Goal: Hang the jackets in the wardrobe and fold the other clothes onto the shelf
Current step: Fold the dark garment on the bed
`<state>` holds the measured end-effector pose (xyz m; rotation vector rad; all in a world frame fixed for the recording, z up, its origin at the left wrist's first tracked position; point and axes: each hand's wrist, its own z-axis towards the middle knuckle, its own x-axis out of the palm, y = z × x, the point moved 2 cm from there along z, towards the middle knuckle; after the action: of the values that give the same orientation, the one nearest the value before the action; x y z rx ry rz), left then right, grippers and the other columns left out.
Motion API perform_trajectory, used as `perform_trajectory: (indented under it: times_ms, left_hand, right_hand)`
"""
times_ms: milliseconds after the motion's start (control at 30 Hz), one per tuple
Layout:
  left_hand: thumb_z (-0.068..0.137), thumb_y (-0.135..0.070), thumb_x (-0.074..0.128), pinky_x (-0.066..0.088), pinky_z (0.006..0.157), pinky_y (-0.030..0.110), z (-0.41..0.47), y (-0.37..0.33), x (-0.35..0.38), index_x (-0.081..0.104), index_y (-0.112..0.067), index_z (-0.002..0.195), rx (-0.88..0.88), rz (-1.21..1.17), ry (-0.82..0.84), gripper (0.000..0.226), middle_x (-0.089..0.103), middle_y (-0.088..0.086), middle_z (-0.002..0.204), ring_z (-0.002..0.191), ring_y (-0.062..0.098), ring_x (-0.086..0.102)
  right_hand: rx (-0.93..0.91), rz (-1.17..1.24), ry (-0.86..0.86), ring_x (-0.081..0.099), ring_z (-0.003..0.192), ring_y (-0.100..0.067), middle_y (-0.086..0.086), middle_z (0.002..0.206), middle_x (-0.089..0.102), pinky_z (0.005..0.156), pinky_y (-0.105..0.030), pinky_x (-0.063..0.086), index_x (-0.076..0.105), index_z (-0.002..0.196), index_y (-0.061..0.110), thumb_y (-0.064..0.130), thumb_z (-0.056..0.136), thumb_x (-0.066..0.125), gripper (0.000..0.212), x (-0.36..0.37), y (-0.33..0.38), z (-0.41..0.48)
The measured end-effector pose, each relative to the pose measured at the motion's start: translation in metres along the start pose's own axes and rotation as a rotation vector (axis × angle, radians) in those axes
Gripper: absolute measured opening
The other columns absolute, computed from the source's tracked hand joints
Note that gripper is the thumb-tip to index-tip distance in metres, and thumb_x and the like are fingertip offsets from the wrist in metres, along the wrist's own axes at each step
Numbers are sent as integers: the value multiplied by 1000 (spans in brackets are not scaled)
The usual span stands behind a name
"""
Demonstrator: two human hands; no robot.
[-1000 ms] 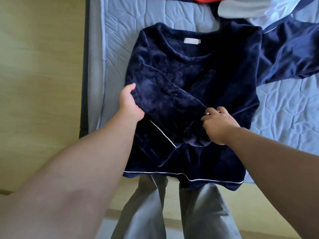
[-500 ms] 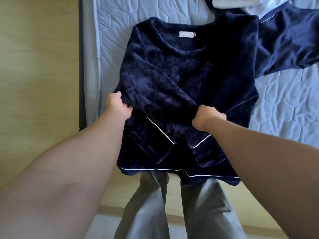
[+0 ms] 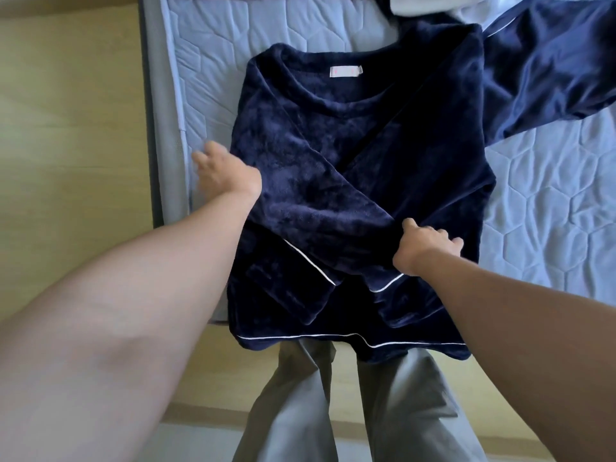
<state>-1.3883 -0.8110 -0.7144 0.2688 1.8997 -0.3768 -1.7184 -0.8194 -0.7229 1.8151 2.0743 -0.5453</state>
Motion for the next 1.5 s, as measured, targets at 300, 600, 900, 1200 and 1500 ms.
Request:
perform_trajectory:
  times_ms: [300,600,900,1200,1500]
  left_hand:
    - [89,-5,53,53,80,51,20,-121,17,46,-12,137,936,767,317,49,43,10,134,103,41,59]
    - [90,-6,57,46,94,48,59,-131,14,40,-9,145,696,1151,251,58,35,17,146,129,40,47]
    - [80,1,68,47,98,52,77,-116,14,39,-1,141,550,865,175,67,36,21,141,126,42,48]
    - [88,-21,63,43,91,50,-1,-75,26,41,-10,135,879,603,-53,53,34,15,152,112,39,51]
    - [105,-47,33,29,116,52,-55,-12,69,10,-25,160,681,617,187,64,1,8,169,154,29,10]
  right_hand:
    - [-11,155,111,62,73,-22,-1,89,61,60,-32,52,56,89,20,14,81,52,11,-19,-30,13]
    - [36,60,134,61,71,-25,-5,84,63,71,-38,50,60,83,17,7,79,51,14,-41,-34,26]
    - [129,-243,73,57,68,-24,0,78,63,69,-41,42,62,81,20,5,48,34,45,-61,-24,26]
    - [179,-172,13,50,78,-28,-5,99,56,64,-42,39,42,135,12,10,81,50,55,-36,-39,27]
    - [212,-336,-132,54,115,-32,-15,130,51,77,-42,40,44,131,13,24,95,47,37,-19,-53,41]
